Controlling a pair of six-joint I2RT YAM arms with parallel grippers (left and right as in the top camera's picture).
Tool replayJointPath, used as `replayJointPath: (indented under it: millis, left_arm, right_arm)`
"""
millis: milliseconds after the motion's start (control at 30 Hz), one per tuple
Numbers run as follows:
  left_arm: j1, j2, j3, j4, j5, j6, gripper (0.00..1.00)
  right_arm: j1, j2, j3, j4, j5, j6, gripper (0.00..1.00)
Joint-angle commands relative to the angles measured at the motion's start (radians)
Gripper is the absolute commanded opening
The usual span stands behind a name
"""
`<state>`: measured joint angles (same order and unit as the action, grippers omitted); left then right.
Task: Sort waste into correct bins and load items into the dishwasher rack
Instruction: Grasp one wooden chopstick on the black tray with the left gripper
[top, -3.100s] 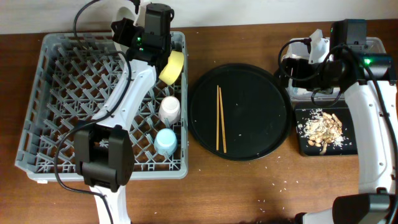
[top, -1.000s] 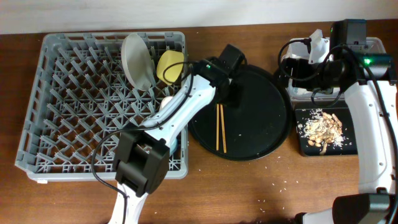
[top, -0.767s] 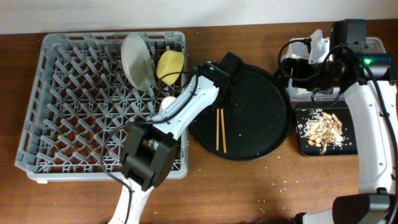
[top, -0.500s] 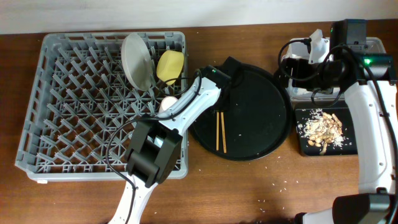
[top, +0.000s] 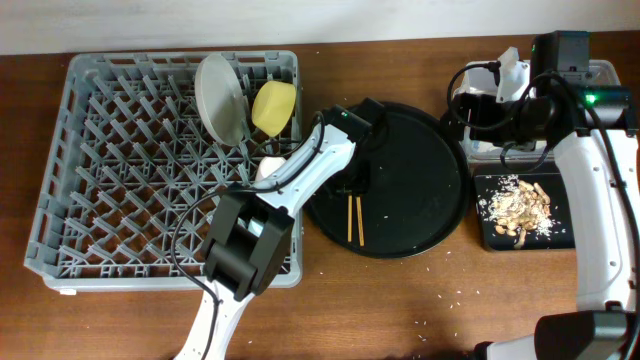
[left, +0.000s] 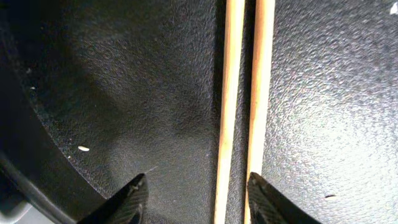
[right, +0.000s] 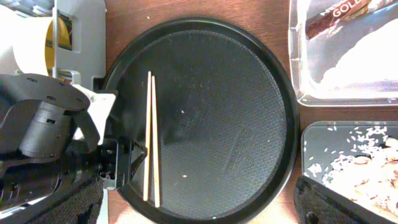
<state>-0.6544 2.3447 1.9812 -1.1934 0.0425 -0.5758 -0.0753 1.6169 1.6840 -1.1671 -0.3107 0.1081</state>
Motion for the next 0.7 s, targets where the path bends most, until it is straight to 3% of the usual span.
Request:
replayJointPath:
  millis: [0,267,433,467,533,667]
  left_arm:
    - [0.003,0.019,-0.002,-0.006,0.016,0.013,0.49]
    - [0.003,0.094,-0.002,-0.022,0.097,0.016,0.47]
    - [0.006,0.096,-0.002,-0.023,0.092,0.016,0.32]
    - [0.005,0.096,-0.002,-0.023,0.092,0.016,0.25]
    - [0.006,0.096,-0.002,-0.023,0.092,0.016,0.02]
    - [0.006,0.095,-0.002,-0.022,0.093,0.016,0.00]
  right_arm:
    - [-0.004,0.006,0.010,0.000,0.009,0.004,0.99]
    - [-0.004,0.006,0.010,0.000,0.009,0.004,0.99]
    - [-0.004,0.006,0.010,0.000,0.009,0.004,0.99]
    - [-0.004,0.006,0.010,0.000,0.009,0.004,0.99]
    - [-0.004,0.006,0.010,0.000,0.009,0.004,0.98]
    - [-0.004,0.006,0.010,0.000,0.009,0.004,0.98]
